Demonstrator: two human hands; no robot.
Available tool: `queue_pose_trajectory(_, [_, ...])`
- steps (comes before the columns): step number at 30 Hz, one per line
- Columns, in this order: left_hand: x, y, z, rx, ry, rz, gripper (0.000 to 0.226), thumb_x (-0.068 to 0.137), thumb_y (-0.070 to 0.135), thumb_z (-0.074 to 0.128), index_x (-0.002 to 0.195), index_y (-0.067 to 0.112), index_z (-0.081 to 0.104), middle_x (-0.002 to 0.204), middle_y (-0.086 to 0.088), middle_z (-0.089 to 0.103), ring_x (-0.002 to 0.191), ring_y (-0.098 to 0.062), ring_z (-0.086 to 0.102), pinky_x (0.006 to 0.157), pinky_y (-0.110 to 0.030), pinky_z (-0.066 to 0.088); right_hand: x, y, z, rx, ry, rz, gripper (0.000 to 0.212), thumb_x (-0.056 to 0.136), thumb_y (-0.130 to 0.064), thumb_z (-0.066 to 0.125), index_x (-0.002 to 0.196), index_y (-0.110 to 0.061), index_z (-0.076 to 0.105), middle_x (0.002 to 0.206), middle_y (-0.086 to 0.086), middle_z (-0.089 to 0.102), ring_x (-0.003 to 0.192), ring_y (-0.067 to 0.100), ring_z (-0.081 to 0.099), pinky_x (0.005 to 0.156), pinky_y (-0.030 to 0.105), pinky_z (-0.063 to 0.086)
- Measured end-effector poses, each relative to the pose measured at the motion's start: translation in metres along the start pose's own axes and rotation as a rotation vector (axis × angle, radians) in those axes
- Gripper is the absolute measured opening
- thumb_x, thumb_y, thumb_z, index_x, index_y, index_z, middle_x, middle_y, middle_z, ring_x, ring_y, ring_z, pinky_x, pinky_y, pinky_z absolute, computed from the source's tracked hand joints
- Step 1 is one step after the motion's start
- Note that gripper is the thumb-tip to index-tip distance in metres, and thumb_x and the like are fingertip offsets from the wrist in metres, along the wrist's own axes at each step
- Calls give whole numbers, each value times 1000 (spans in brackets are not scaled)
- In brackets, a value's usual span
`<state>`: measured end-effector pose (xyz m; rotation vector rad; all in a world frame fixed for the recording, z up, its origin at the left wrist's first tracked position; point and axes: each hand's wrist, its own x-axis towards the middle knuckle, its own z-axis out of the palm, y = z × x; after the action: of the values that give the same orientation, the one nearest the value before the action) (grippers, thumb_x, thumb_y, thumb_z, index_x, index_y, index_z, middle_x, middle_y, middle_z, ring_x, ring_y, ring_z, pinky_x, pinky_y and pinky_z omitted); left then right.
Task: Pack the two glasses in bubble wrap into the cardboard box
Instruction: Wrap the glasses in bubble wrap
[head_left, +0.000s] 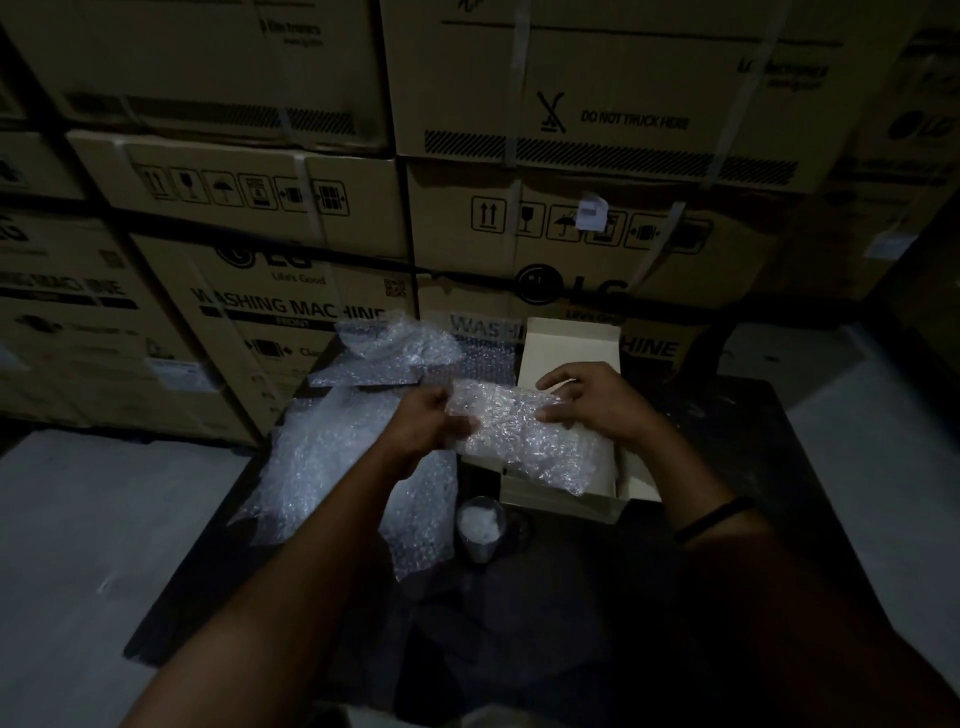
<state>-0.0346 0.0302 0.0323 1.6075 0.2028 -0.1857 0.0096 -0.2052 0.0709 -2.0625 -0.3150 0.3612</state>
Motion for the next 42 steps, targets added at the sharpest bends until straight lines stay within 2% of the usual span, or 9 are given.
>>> queue_pose_trajectory(3, [-2, 1, 2, -85, 56, 11, 17, 84, -6, 62, 92, 8, 65, 80, -3, 69, 73, -19, 65, 60, -29, 54, -4, 7, -7, 328, 90, 126, 30, 85, -31, 68, 109, -13, 66, 100, 10, 72, 81, 21, 67, 66, 31, 53])
queue_pose_trajectory(7, [-1, 0, 1, -222, 38, 23, 13, 88, -6, 57, 89, 6, 63, 82, -5, 68, 78, -21, 66, 80, -42, 54, -9, 35, -8, 551, 52, 330, 55, 77, -54, 65, 119, -18, 59, 112, 13, 68, 102, 33, 66, 82, 45, 56])
queue_pose_trajectory(13, [4, 1, 3, -296, 6, 11, 13, 92, 1, 54, 102, 3, 61, 99, -15, 64, 88, -27, 62, 72, -35, 58, -12, 38, 5, 719, 110, 222, 16, 89, -4, 60, 105, -9, 62, 87, 11, 68, 63, 17, 63, 55, 27, 52])
queue_pose_trajectory(23, [5, 4, 0, -359, 58, -31, 33, 83, -17, 34, 78, -4, 63, 69, -7, 70, 74, -29, 63, 70, -33, 57, -10, 39, -7, 585, 201, 145, 11, 84, 16, 51, 93, 19, 58, 97, 11, 67, 68, 10, 60, 58, 23, 44])
queue_pose_trajectory(27, [3, 5, -8, -521, -13, -19, 27, 92, 3, 39, 81, -1, 62, 78, -9, 71, 77, -25, 64, 75, -39, 55, -13, 36, -11, 421, 154, 77, 27, 79, 19, 41, 80, 10, 66, 99, 7, 69, 87, 14, 63, 63, 24, 42])
queue_pose_trajectory(33, [4, 6, -3, -121, 7, 121, 18, 83, -12, 60, 79, 5, 62, 81, -7, 65, 66, -15, 61, 57, -22, 52, -11, 21, -11, 74, 146, -34, 20, 91, -15, 59, 95, -1, 72, 100, 5, 71, 88, 10, 63, 72, 11, 46])
queue_pose_trajectory(35, [4, 7, 1, -86, -23, 157, 17, 82, -13, 60, 80, 4, 61, 83, -8, 64, 66, -13, 61, 56, -22, 51, -5, 15, -4, -126, 85, -117, 18, 84, -22, 71, 98, -12, 70, 101, -1, 69, 90, 11, 63, 77, 19, 49])
queue_pose_trajectory(39, [6, 8, 1, -53, -58, 209, 18, 81, -12, 62, 84, 6, 60, 88, -7, 63, 70, -17, 61, 61, -32, 52, 6, 13, 12, -218, -132, -136, 38, 79, -16, 76, 116, -18, 63, 101, -1, 69, 93, 13, 66, 82, 26, 54])
queue_pose_trajectory(42, [3, 8, -1, -69, -72, 219, 23, 81, -14, 61, 89, 7, 61, 89, -9, 62, 71, -16, 64, 64, -34, 54, 6, 12, 21, -199, -136, -131, 32, 84, -7, 69, 115, -16, 66, 93, 4, 68, 77, 16, 67, 68, 27, 56])
